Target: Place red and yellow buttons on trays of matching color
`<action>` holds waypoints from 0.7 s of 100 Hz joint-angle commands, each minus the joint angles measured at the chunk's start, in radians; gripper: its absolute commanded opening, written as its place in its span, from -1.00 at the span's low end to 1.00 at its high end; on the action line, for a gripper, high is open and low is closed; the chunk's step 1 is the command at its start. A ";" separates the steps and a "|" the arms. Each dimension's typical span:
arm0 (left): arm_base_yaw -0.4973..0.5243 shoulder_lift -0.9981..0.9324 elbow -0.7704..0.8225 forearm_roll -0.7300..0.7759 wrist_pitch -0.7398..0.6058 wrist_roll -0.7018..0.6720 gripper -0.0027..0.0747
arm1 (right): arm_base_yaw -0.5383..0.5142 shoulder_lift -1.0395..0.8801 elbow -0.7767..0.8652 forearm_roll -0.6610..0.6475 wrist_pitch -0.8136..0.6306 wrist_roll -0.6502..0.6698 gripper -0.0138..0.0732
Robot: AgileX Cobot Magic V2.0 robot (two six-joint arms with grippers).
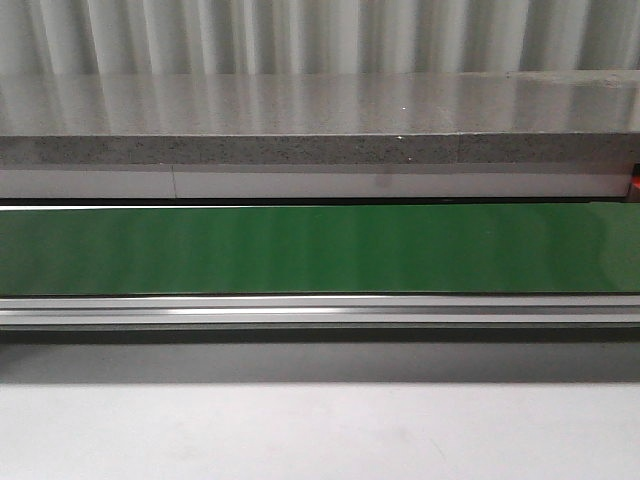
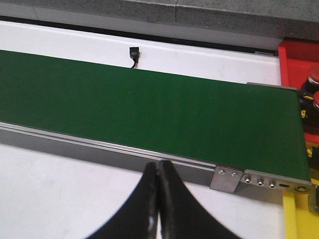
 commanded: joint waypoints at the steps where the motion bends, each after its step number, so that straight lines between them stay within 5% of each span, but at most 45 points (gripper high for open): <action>1: 0.004 0.034 -0.086 -0.031 0.016 -0.053 0.23 | 0.000 0.007 -0.023 0.004 -0.071 -0.003 -0.82; 44: 0.004 0.274 -0.248 -0.024 0.120 -0.391 0.23 | 0.000 0.007 -0.023 0.004 -0.071 -0.003 -0.82; 70: 0.004 0.335 -0.259 -0.043 0.061 -0.408 0.23 | 0.000 0.007 -0.023 0.004 -0.071 -0.003 -0.82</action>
